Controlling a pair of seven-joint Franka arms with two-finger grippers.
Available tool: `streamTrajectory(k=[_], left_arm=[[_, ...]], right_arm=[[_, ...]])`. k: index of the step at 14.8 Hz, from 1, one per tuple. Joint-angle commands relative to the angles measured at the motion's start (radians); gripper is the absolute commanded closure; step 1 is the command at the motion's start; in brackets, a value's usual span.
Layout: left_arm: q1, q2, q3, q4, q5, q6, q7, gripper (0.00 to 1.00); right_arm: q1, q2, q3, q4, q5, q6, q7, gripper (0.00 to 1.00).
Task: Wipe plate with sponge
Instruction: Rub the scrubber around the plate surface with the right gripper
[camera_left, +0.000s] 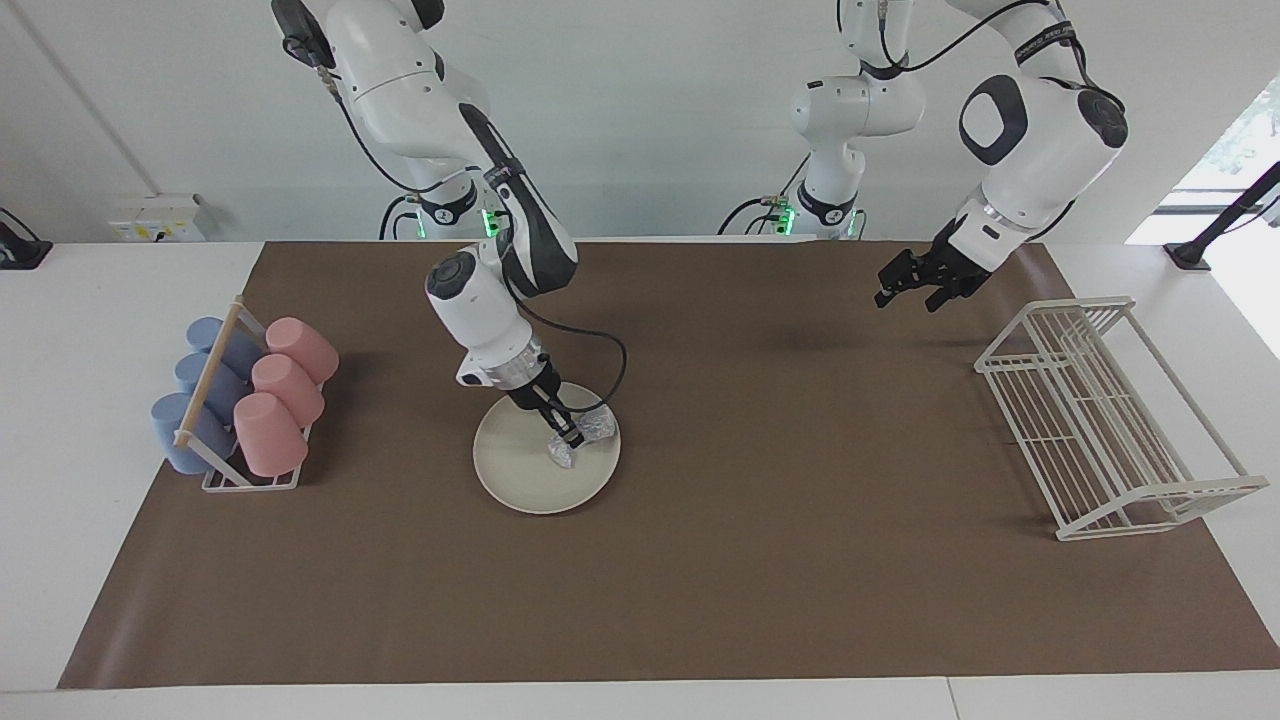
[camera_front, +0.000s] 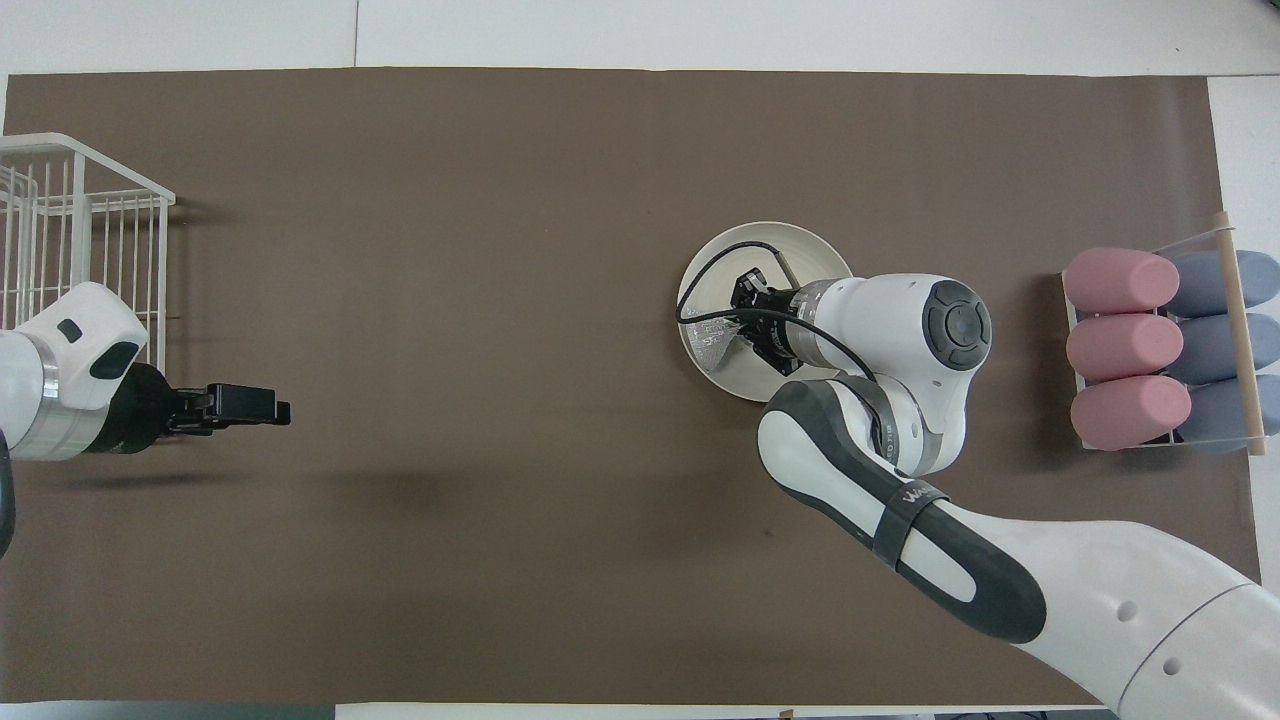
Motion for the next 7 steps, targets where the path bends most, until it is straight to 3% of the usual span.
streamTrajectory(k=[1, 4, 7], left_arm=[[0.010, 0.000, -0.006, 0.008, 0.022, 0.006, -0.017, 0.00], [0.004, 0.000, -0.006, 0.008, 0.022, 0.020, -0.024, 0.00], [0.001, 0.002, -0.008, 0.008, 0.022, 0.032, -0.044, 0.00]], right_arm=[[-0.009, 0.013, -0.014, 0.016, 0.012, -0.053, -0.004, 1.00], [-0.009, -0.075, -0.044, 0.137, 0.005, -0.330, 0.015, 1.00], [-0.014, -0.174, -0.055, 0.202, -0.003, -0.518, 0.077, 1.00]])
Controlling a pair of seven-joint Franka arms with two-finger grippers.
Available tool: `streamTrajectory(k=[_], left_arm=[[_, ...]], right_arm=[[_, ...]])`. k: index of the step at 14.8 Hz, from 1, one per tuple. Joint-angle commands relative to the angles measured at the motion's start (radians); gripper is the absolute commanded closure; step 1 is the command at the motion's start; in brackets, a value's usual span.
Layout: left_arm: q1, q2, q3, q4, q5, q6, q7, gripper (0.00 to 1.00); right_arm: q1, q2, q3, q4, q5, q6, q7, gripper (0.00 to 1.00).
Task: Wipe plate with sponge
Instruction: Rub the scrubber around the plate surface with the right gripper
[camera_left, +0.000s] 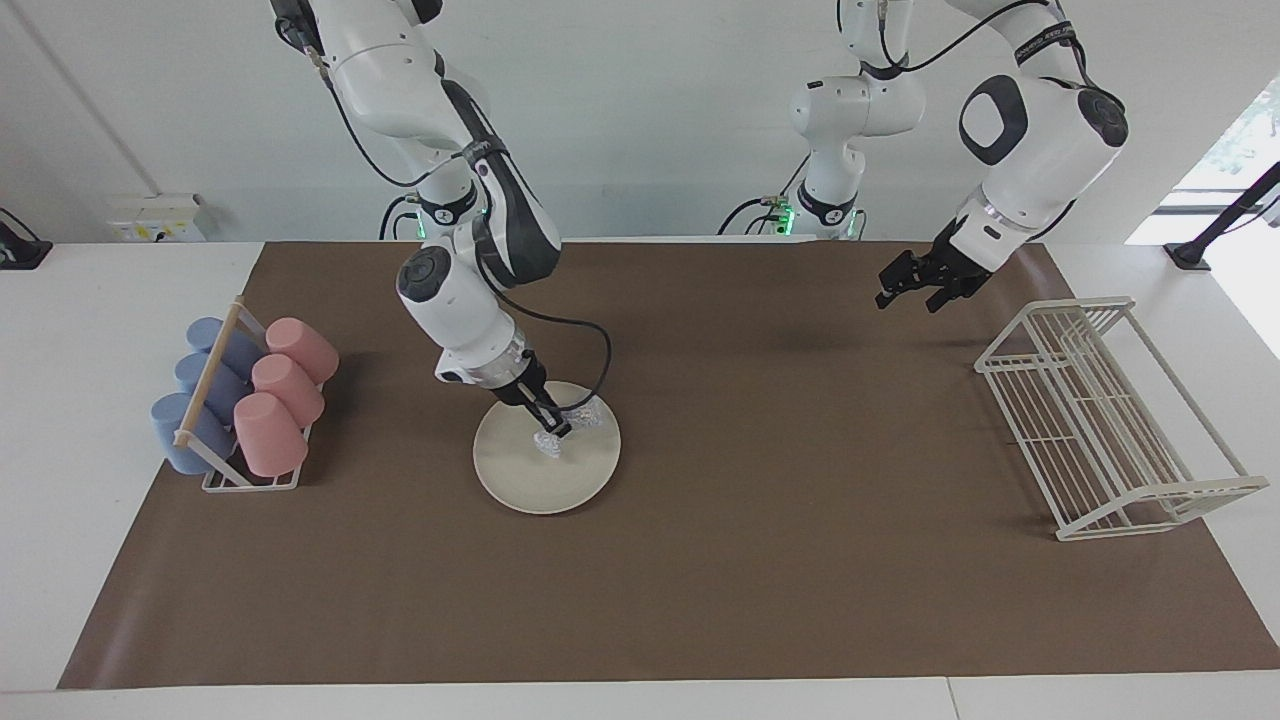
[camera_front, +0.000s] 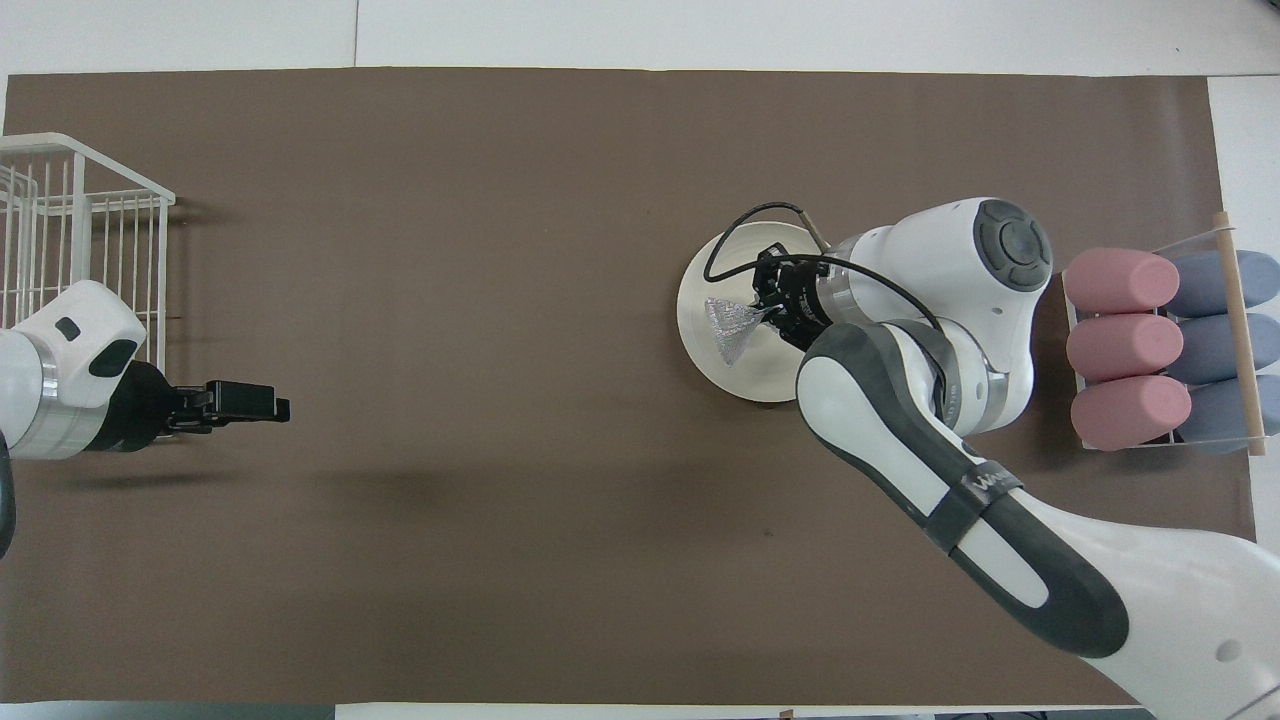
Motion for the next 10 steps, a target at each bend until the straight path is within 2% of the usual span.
streamTrajectory(k=[1, 5, 8, 10], left_arm=[[0.001, 0.002, -0.006, 0.008, 0.022, 0.025, -0.027, 0.00], [-0.004, 0.005, -0.009, 0.009, 0.022, 0.043, -0.050, 0.00], [-0.016, 0.005, -0.021, 0.009, 0.022, 0.059, -0.076, 0.00], [-0.019, 0.005, -0.023, 0.011, 0.010, 0.080, -0.128, 0.00]], right_arm=[[-0.002, -0.110, 0.000, 0.038, -0.005, -0.159, 0.089, 1.00], [0.025, -0.251, 0.004, 0.107, -0.055, -0.370, 0.252, 1.00], [0.028, -0.324, 0.007, 0.175, -0.058, -0.542, 0.302, 1.00], [0.034, -0.370, 0.012, 0.187, -0.081, -0.614, 0.389, 1.00]])
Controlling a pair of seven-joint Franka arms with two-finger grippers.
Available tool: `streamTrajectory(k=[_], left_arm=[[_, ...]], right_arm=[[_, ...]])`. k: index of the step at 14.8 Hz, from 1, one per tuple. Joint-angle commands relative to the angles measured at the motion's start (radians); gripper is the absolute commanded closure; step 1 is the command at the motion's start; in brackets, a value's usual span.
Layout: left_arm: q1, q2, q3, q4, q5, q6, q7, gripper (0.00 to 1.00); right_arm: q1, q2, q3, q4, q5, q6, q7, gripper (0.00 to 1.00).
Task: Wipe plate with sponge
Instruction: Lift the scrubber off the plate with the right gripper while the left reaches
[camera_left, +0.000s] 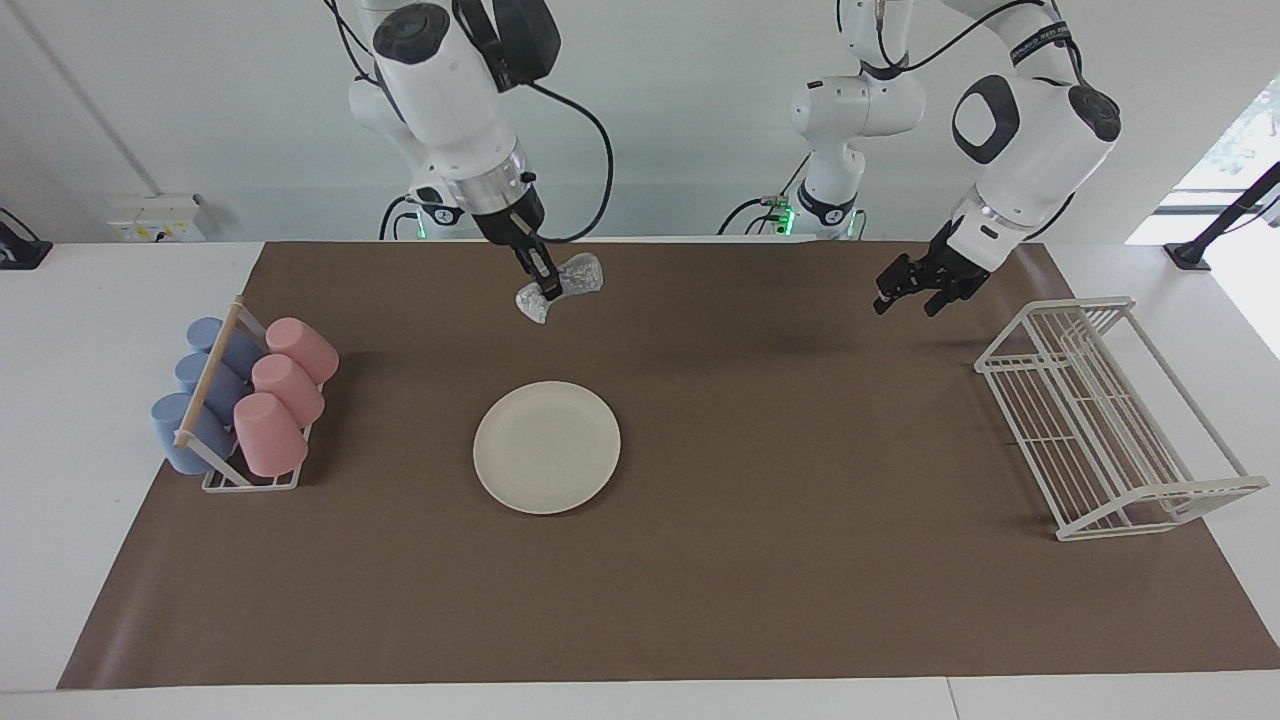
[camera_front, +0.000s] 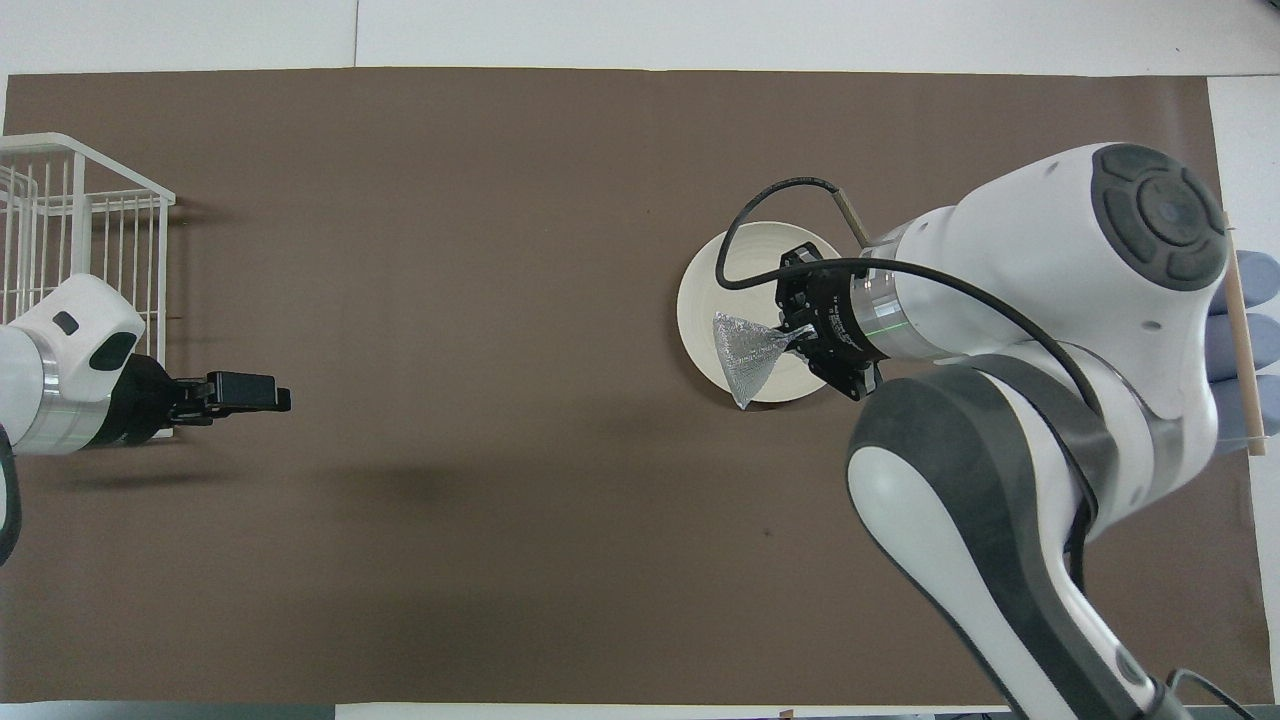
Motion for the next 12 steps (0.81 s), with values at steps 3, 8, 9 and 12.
streamTrajectory(k=[3, 8, 9, 12], left_arm=[[-0.071, 0.000, 0.001, 0.010, -0.096, 0.036, -0.070, 0.00], [-0.120, -0.001, 0.001, 0.021, -0.540, 0.025, -0.159, 0.00], [-0.134, -0.001, 0.001, 0.021, -0.596, 0.024, -0.160, 0.00], [-0.178, -0.013, 0.001, 0.010, -0.790, 0.011, -0.159, 0.00]], right_arm=[[0.054, -0.046, 0.022, 0.031, -0.093, -0.130, 0.143, 1.00], [0.081, -0.057, 0.025, 0.010, -0.093, -0.084, 0.234, 1.00], [0.094, -0.054, 0.024, 0.008, -0.093, -0.082, 0.243, 1.00], [0.096, -0.040, 0.025, 0.008, -0.095, -0.082, 0.254, 1.00]])
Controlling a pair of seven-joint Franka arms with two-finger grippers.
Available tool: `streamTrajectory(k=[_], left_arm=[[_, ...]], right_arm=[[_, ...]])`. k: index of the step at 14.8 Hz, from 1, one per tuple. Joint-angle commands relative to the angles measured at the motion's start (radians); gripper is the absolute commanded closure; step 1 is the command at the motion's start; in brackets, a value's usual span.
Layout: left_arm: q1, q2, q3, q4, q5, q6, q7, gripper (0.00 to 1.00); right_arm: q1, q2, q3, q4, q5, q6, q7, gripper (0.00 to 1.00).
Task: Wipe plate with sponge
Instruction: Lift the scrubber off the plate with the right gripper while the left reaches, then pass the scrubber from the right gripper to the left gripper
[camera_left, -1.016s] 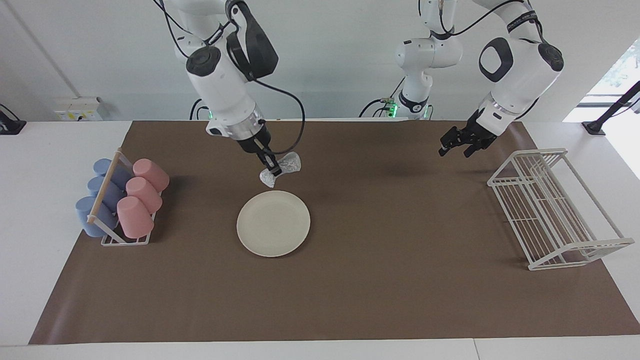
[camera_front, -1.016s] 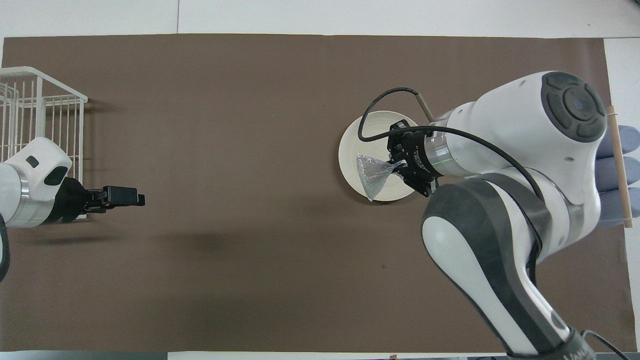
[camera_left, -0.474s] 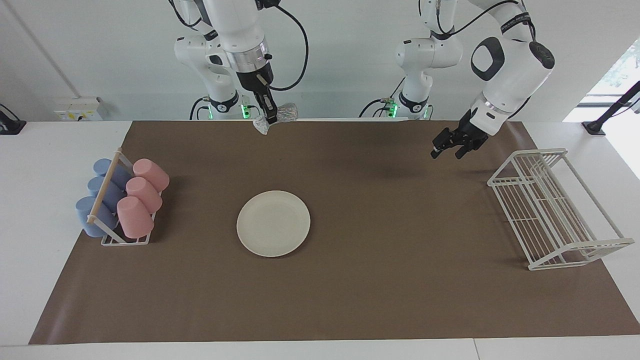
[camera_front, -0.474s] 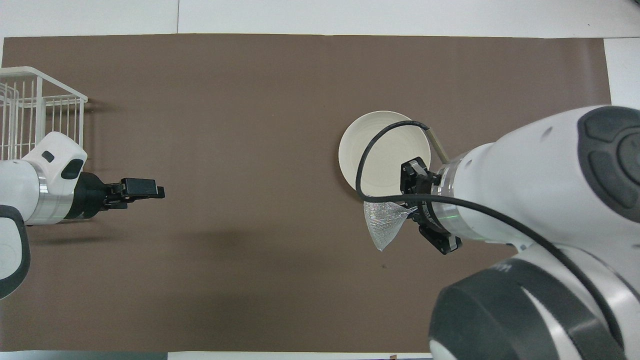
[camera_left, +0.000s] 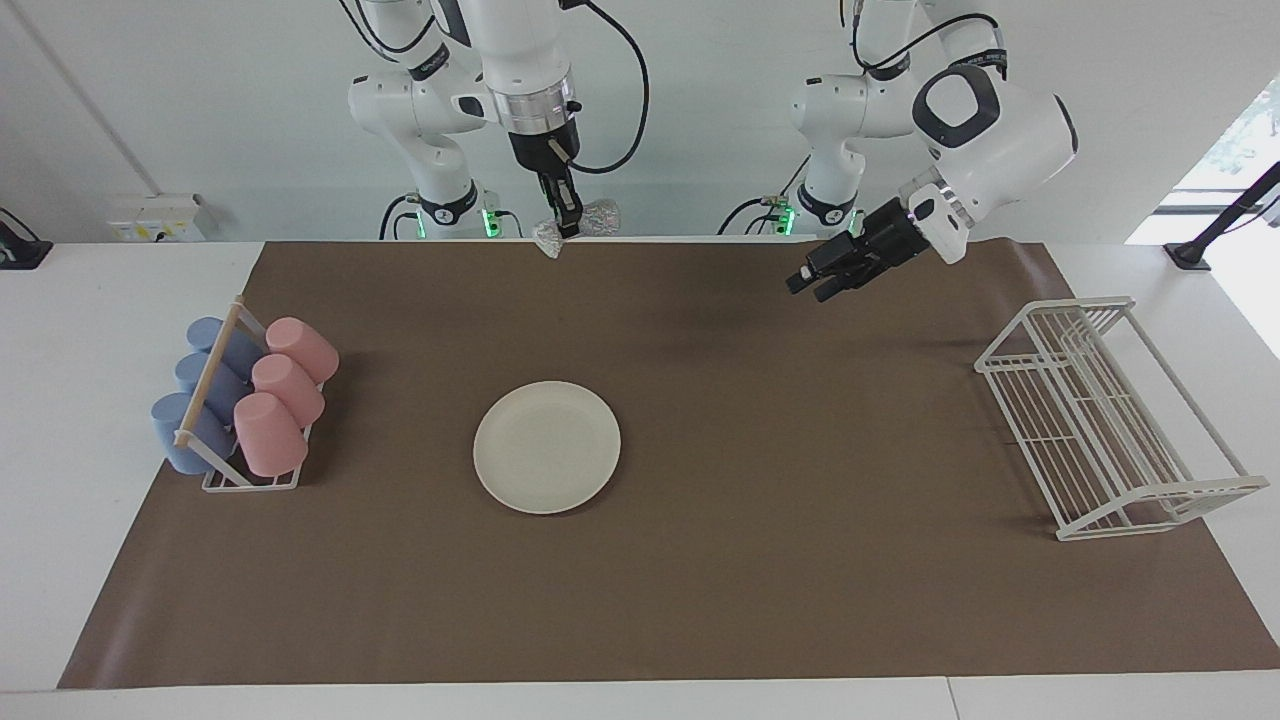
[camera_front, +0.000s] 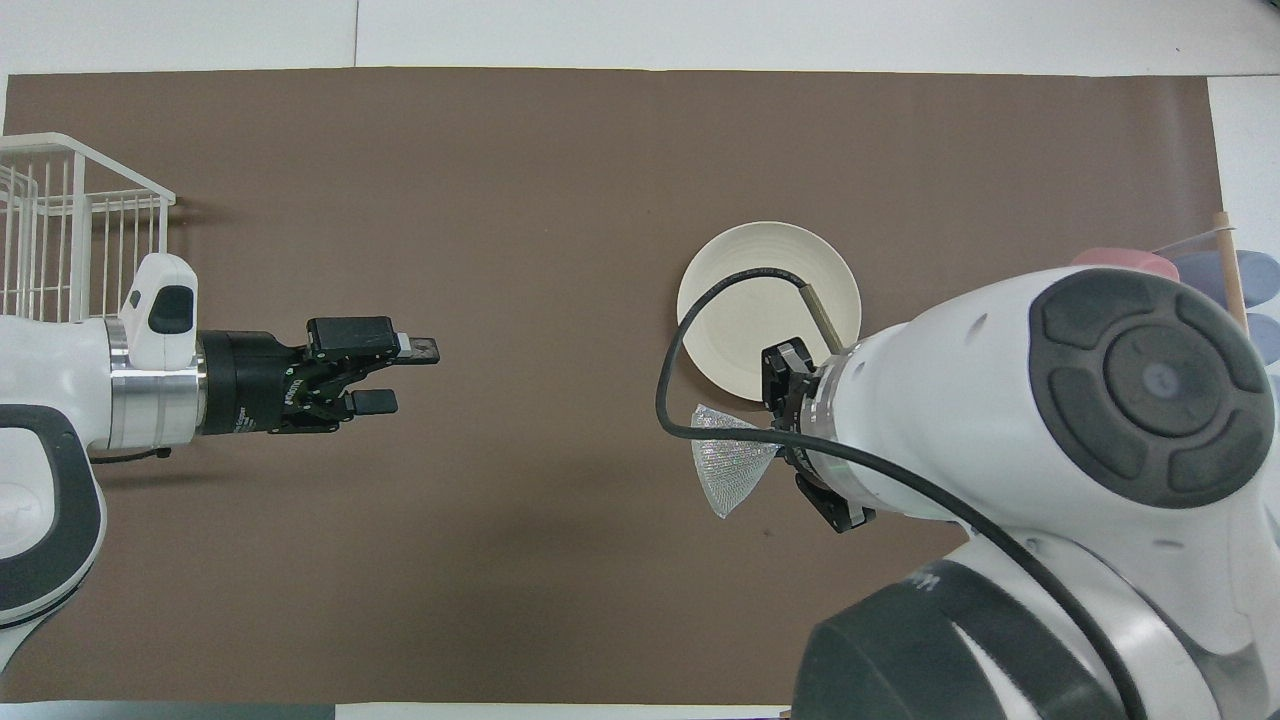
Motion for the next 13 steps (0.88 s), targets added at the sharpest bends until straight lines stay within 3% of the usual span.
streamTrajectory(k=[1, 3, 10, 13], left_arm=[[-0.057, -0.016, 0.010, -0.006, -0.149, -0.020, -0.018, 0.00], [-0.118, -0.021, 0.012, -0.010, -0.241, -0.011, 0.008, 0.00], [-0.244, -0.102, 0.010, -0.182, -0.562, 0.006, 0.373, 0.00], [-0.380, -0.104, 0.007, -0.187, -0.639, 0.136, 0.413, 0.00]], right_arm=[[0.008, 0.011, 0.000, -0.007, -0.017, 0.020, 0.029, 1.00], [0.008, 0.011, 0.000, -0.007, -0.017, 0.020, 0.027, 1.00], [0.008, 0.012, 0.000, -0.007, -0.018, 0.031, 0.024, 1.00], [0.008, 0.014, 0.000, -0.005, -0.018, 0.031, 0.024, 1.00]])
